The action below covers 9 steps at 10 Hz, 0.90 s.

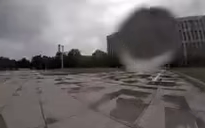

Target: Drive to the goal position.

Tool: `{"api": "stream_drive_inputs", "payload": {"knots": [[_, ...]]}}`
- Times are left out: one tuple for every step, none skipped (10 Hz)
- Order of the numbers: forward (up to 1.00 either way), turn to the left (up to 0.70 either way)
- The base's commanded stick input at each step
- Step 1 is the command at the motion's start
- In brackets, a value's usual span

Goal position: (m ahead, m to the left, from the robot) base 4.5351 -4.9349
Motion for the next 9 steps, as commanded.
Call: {"api": "stream_drive_inputs", "payload": {"knots": [[0.70, -0.22], [0.70, -0.13], [0.70, -0.05], [0.70, 0.00], [0.70, 0.00], [0.70, 0.00], [0.70, -0.02], [0.70, -0.08], [0.70, -0.15]]}}
